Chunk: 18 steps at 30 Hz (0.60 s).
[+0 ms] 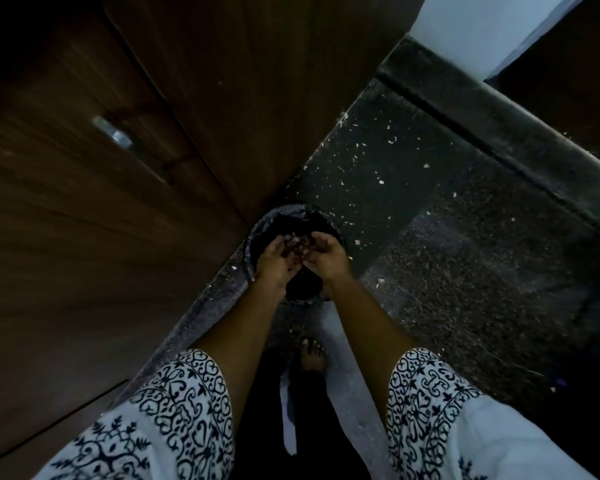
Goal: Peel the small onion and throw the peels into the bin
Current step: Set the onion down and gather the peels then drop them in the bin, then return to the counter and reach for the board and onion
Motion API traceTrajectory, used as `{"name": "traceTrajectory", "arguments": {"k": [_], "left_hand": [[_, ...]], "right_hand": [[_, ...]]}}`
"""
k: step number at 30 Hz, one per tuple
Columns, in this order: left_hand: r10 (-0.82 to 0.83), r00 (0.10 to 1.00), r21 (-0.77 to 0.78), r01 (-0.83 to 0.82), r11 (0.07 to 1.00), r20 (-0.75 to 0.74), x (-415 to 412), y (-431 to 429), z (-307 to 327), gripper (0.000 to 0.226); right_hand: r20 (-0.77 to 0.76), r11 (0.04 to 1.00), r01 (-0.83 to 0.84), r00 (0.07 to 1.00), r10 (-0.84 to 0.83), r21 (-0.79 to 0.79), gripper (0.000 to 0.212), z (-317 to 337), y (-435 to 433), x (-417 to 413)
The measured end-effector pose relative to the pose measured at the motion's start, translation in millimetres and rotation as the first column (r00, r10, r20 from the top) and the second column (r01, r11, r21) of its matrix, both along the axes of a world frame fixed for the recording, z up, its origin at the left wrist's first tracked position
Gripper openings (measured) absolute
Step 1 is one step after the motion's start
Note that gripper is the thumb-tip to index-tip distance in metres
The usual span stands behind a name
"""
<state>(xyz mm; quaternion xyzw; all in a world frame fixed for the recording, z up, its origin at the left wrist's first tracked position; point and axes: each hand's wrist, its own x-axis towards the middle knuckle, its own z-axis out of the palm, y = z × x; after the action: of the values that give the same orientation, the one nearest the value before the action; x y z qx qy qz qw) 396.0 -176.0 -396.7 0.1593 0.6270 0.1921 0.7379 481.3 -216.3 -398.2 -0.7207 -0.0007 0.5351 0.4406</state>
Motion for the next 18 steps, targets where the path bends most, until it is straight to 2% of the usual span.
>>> {"name": "traceTrajectory", "arguments": {"k": [1,3,4,7,9,10,12,13,14,15,18], "left_hand": [[0.02,1.0,0.016,-0.02,1.0,-0.005,-1,0,6,0.047],[0.003,0.999,0.046,-0.001,0.999,-0.048,-4,-3,24,0.042],[-0.064,0.994,0.08,0.071,0.994,-0.092,-6,-4,37,0.039],[-0.3,0.906,0.155,0.356,0.922,-0.297,-14,-14,82,0.024],[-0.363,0.827,0.21,0.482,0.851,-0.429,-19,-21,127,0.016],[-0.382,0.772,0.255,0.558,0.79,-0.508,-20,-23,149,0.018],[-0.401,0.631,0.335,0.731,0.595,-0.664,-28,-27,198,0.022],[-0.4,0.599,0.379,0.776,0.505,-0.693,-33,-28,222,0.028],[-0.417,0.591,0.416,0.796,0.44,-0.69,-38,-31,245,0.038],[-0.42,0.593,0.453,0.801,0.391,-0.687,-43,-33,265,0.047],[-0.266,0.632,0.54,0.767,0.346,-0.728,-79,-31,330,0.047]], "right_hand": [[0.027,0.999,-0.04,0.999,0.039,0.036,0.027,5,-3,-1],[0.096,0.997,-0.062,0.994,0.057,0.053,0.018,21,-12,-3],[0.107,0.997,-0.056,0.993,0.05,0.054,0.013,31,-14,-3],[0.177,0.998,-0.05,0.983,0.041,0.046,0.028,74,-22,-4],[0.32,0.99,-0.141,0.938,0.135,-0.006,0.016,121,-26,-6],[0.411,0.977,-0.212,0.887,0.209,-0.038,0.006,142,-28,-8],[0.58,0.898,-0.432,0.712,0.395,-0.08,0.032,185,-30,-15],[0.634,0.841,-0.534,0.623,0.459,-0.084,0.044,208,-30,-21],[0.676,0.792,-0.605,0.549,0.491,-0.083,0.05,229,-31,-27],[0.703,0.766,-0.64,0.514,0.491,-0.068,0.053,248,-32,-33],[0.786,0.684,-0.728,0.448,0.426,0.043,0.052,307,-27,-52]]}}
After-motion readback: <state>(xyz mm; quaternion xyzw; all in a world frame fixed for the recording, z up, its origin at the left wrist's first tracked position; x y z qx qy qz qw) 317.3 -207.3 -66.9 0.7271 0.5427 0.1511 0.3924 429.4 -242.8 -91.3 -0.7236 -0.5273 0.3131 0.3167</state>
